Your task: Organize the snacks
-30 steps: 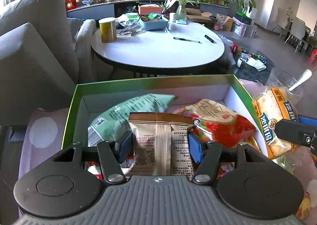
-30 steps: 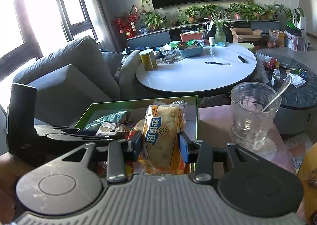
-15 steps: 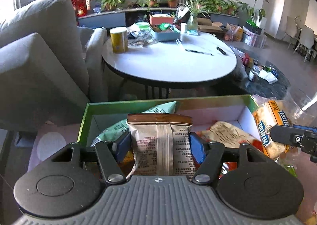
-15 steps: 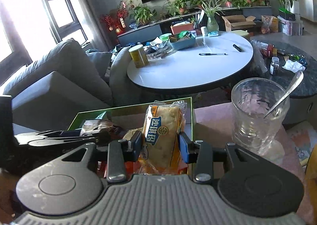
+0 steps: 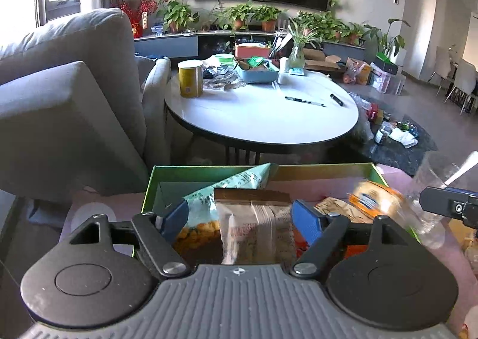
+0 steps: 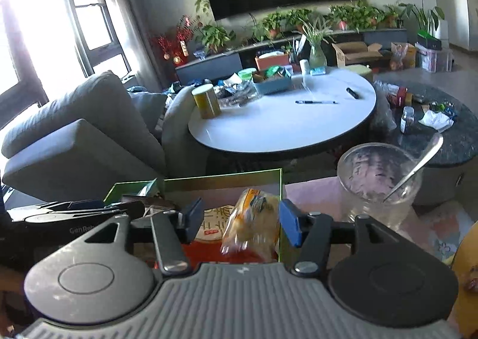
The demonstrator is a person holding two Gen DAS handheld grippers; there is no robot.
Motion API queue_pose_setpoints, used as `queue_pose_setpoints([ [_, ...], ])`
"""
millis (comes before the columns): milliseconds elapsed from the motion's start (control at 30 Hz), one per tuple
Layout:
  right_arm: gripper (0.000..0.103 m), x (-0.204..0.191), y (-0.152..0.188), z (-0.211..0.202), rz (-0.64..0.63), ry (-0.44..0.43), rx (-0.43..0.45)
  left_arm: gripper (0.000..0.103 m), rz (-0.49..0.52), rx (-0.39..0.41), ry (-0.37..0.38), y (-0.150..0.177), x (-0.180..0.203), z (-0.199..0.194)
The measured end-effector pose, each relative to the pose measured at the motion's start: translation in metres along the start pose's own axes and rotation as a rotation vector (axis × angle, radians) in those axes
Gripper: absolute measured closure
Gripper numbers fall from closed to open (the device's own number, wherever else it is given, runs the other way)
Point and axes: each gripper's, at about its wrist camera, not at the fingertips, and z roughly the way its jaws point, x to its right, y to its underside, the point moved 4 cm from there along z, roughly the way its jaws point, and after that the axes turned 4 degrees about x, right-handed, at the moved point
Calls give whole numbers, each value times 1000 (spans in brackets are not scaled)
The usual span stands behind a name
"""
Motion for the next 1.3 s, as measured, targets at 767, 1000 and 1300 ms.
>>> queue_pose_setpoints([
  [767,22,34,92,-50,-100,2,-196,16,19,-22,117,103,-15,-132],
  [1000,22,43,119,-60,-46,14,-262,16,113,-98,198,149,5,-151],
  [1300,21,-11,155,-104,-171,-115,-293,16,268,-106,236,190,25,-175],
])
